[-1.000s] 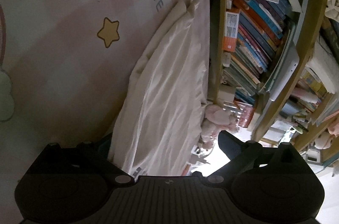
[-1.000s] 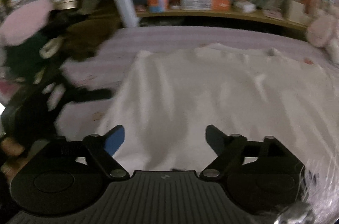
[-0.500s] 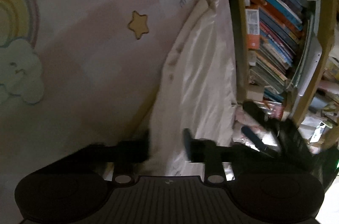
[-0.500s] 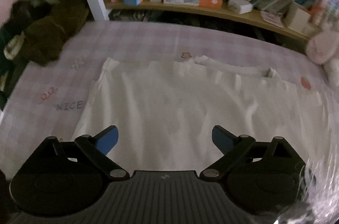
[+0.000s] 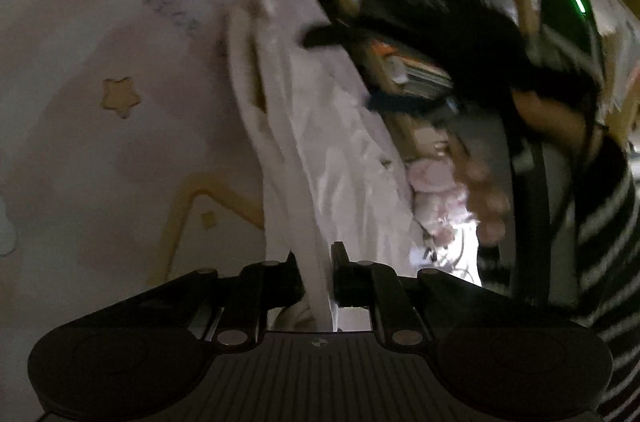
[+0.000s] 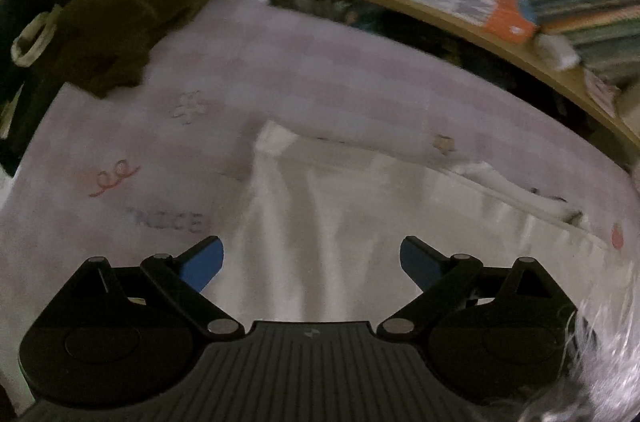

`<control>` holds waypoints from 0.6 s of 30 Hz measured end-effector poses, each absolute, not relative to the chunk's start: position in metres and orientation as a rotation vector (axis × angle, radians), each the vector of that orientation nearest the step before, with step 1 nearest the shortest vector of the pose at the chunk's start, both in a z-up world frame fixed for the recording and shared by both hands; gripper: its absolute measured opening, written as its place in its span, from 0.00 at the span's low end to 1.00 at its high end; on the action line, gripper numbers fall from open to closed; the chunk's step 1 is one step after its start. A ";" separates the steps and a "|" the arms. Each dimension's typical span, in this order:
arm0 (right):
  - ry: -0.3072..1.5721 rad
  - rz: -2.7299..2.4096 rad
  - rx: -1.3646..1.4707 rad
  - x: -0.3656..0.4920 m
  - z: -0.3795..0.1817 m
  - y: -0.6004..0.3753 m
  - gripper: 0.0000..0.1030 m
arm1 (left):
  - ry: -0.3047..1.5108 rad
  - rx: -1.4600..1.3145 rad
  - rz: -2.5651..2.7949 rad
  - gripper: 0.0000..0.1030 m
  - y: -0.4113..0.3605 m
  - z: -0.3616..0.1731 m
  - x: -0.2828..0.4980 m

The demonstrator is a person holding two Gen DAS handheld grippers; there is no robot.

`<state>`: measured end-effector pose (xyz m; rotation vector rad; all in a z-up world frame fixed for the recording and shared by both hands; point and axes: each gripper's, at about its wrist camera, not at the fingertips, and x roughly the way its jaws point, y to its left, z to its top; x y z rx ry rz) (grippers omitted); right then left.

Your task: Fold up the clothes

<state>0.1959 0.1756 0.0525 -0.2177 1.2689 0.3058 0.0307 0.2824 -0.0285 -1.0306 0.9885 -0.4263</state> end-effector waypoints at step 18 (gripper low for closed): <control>1.410 0.346 -0.640 0.183 -0.010 0.258 0.63 | 0.990 -0.998 -0.464 0.11 0.275 -0.021 0.036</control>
